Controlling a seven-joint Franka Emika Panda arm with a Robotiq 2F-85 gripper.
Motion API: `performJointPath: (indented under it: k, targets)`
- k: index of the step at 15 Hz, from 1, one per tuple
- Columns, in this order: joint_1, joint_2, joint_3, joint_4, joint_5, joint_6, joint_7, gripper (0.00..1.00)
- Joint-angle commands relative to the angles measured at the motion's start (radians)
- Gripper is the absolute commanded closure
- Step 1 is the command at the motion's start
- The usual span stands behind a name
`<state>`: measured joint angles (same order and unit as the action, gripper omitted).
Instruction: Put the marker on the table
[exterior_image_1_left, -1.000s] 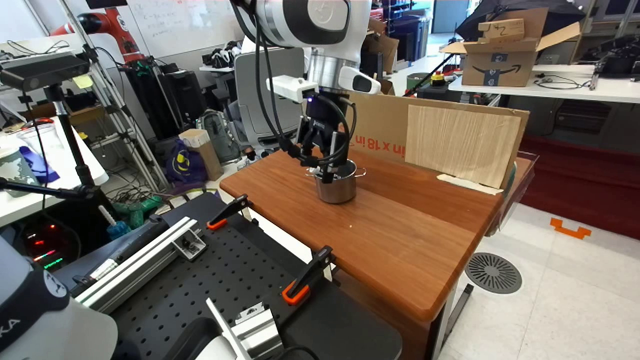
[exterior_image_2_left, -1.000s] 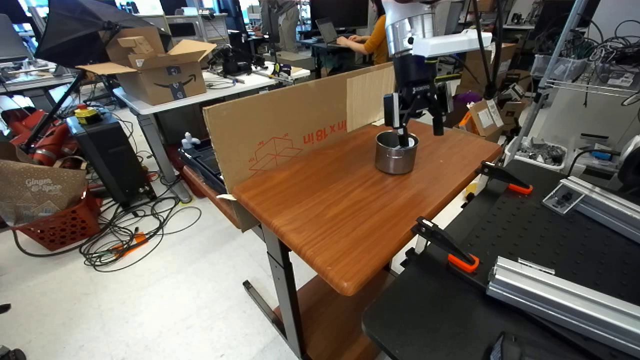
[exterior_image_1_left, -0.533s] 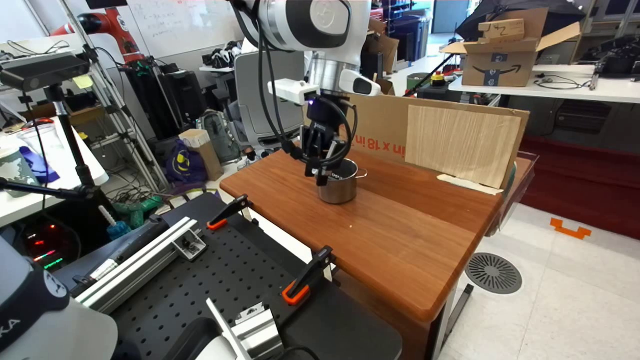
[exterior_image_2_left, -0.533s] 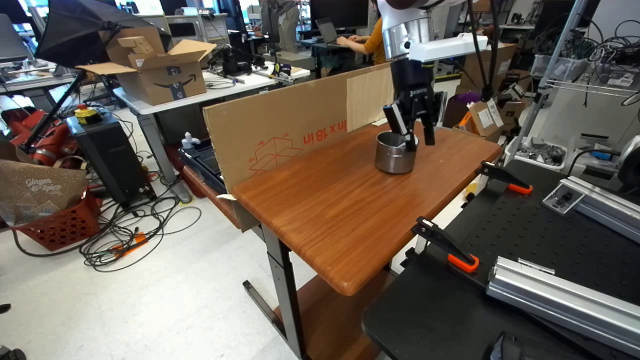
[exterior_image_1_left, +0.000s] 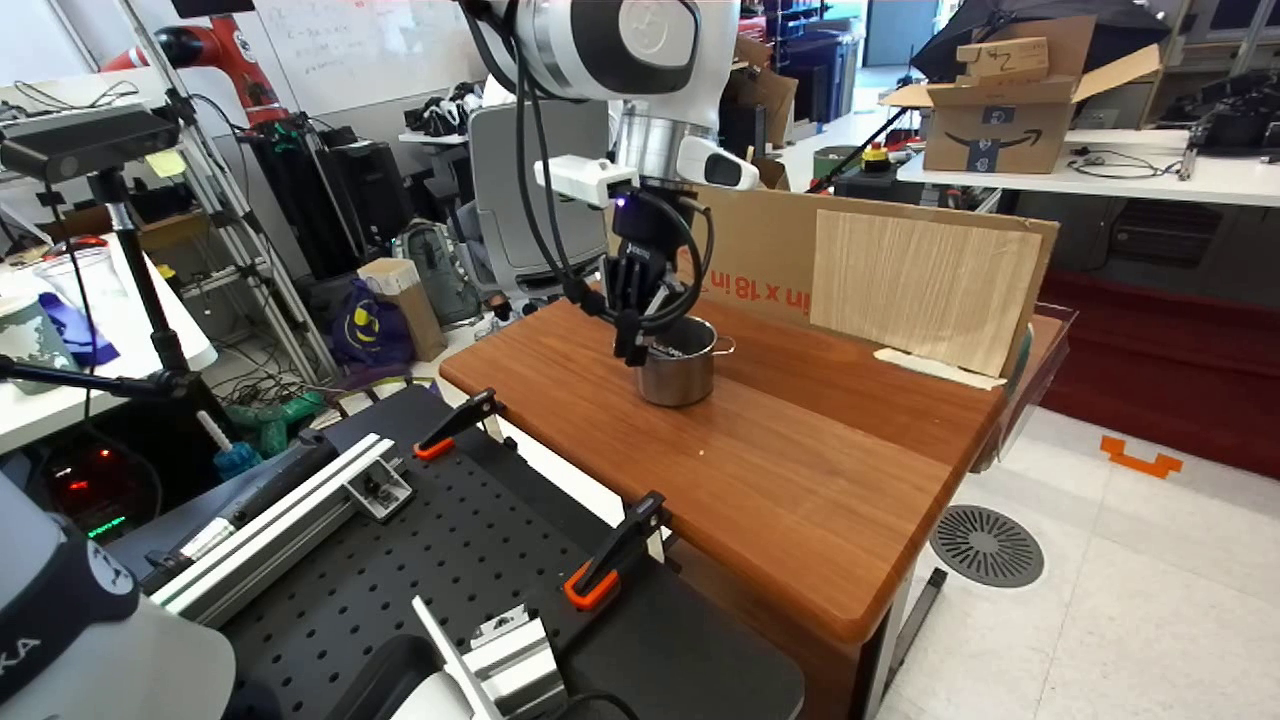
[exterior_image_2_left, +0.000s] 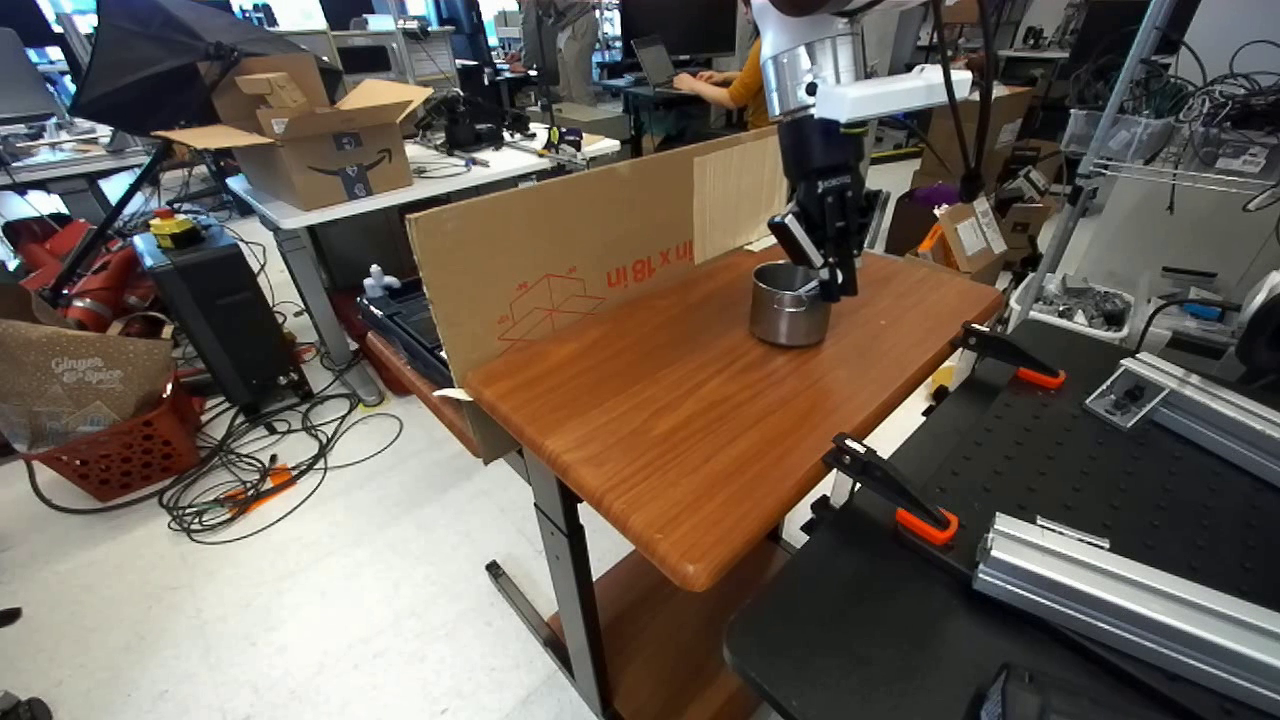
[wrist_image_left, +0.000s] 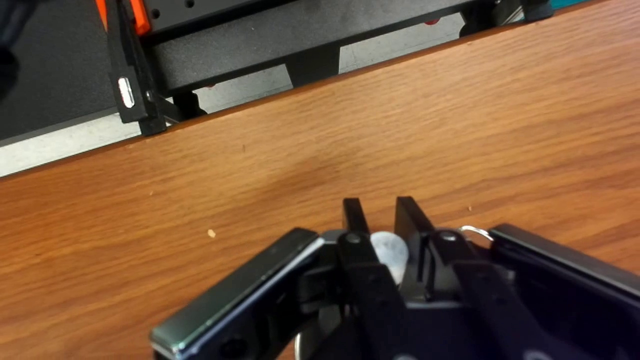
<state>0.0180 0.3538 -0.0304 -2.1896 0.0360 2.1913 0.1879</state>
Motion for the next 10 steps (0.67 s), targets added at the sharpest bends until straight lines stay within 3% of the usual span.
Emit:
performJointPath:
  k: [1, 10]
  targets:
    - [0.0, 0.005, -0.001, 0.034, 0.0, -0.027, 0.009, 0.95]
    - [-0.004, -0.03, 0.014, 0.061, 0.025, -0.065, -0.008, 0.95]
